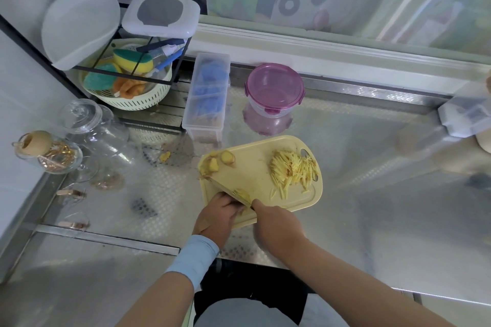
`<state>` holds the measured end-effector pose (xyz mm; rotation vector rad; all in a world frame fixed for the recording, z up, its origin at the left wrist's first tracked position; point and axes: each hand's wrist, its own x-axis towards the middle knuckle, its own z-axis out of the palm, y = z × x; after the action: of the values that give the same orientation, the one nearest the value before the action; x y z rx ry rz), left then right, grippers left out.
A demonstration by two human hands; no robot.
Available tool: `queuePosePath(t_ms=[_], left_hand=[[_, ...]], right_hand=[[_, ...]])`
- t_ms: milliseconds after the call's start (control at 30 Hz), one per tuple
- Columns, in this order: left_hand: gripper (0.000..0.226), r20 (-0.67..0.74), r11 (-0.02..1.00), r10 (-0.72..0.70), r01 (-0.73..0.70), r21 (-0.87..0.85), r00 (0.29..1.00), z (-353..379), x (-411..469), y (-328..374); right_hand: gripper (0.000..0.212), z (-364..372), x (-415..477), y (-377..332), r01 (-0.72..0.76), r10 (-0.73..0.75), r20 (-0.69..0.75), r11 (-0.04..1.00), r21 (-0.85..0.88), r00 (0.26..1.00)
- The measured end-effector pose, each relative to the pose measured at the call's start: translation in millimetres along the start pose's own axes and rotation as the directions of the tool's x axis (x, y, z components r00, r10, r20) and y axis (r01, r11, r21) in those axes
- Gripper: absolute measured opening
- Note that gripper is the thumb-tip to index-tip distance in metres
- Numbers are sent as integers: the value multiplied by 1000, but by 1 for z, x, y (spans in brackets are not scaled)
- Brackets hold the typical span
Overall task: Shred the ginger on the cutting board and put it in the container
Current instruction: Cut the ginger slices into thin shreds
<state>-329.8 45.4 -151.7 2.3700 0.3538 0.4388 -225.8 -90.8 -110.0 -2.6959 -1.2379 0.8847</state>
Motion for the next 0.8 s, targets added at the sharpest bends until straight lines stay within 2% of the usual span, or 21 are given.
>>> queuePosePath(t_ms=[67, 200, 367, 500, 633, 800], left_hand=[[32, 0, 999, 14, -14, 41, 1000, 4, -4, -2], [33, -32, 992, -104, 106, 62, 994, 12, -9, -4], [29, -13, 983, -96, 97, 157, 995, 11, -9, -3], [32, -4, 982, -133, 132, 134, 991, 13, -12, -4], [32, -33, 982, -91, 95, 162, 995, 12, -9, -2], [33, -50, 983, -85, 92, 159, 995, 10, -7, 1]], right_hand=[[29, -1, -1, 0, 0, 0, 2, 1000, -2, 1000], [28, -3, -1, 0, 3, -3, -4, 1000, 3, 1000], [27, -5, -2, 0, 5, -5, -8, 1000, 26, 1000], [26, -7, -8, 3, 37, -37, -51, 999, 11, 998], [26, -1, -20, 6, 43, -44, -80, 999, -14, 996], [26, -2, -20, 9, 31, -31, -55, 1000, 0, 998]])
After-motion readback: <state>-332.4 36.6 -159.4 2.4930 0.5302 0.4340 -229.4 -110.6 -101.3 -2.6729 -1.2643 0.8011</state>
